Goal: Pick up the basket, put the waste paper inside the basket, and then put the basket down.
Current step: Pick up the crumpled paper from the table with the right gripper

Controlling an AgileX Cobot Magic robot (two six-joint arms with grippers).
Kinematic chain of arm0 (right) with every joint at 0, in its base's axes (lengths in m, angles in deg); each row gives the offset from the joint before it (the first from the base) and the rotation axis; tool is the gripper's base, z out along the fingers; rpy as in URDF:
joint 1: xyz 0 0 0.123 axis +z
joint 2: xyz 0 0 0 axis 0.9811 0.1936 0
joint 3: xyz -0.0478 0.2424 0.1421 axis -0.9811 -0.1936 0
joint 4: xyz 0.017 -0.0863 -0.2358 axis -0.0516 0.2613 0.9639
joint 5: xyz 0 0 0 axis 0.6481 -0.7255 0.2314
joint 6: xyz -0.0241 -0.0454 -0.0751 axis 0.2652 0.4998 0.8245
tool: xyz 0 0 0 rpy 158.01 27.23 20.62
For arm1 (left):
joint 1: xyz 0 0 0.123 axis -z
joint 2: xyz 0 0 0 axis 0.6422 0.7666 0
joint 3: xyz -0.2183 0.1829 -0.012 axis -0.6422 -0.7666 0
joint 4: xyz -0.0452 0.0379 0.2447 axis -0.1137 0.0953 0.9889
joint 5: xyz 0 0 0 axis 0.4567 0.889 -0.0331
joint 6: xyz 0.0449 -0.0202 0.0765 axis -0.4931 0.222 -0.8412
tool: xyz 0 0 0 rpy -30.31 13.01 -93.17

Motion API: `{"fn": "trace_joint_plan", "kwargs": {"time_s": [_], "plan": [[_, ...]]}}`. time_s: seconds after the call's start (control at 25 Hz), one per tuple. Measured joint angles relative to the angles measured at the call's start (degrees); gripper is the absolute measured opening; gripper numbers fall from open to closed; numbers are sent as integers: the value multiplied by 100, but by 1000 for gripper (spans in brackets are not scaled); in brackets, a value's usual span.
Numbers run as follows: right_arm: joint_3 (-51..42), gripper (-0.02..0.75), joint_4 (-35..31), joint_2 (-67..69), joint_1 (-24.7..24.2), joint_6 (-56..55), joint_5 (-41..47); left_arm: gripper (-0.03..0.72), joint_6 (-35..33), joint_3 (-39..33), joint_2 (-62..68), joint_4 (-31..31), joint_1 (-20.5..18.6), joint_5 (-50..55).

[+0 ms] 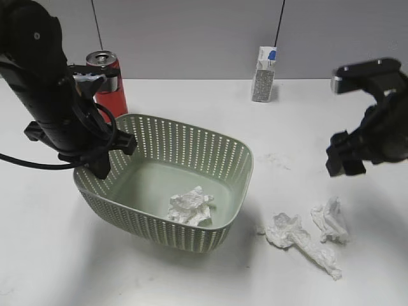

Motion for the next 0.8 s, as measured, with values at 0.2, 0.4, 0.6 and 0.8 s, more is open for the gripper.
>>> {"fn": "trace_joint_plan", "kwargs": {"time_s": [0.2,0.4,0.6,0.8], "plan": [[-838,593,-432,231,-6,-30,-820,-1,0,0,0,6,0,-53],[-966,592,-478,836,-6,-30,-1084,-1,0,0,0,6,0,-64],[-966,378,-466,1034,1,-30,-1200,-1,0,0,0,6,0,-67],[-897,18,-461,508,5,16,-1183,-1,0,0,0,11,0,-80]]}}
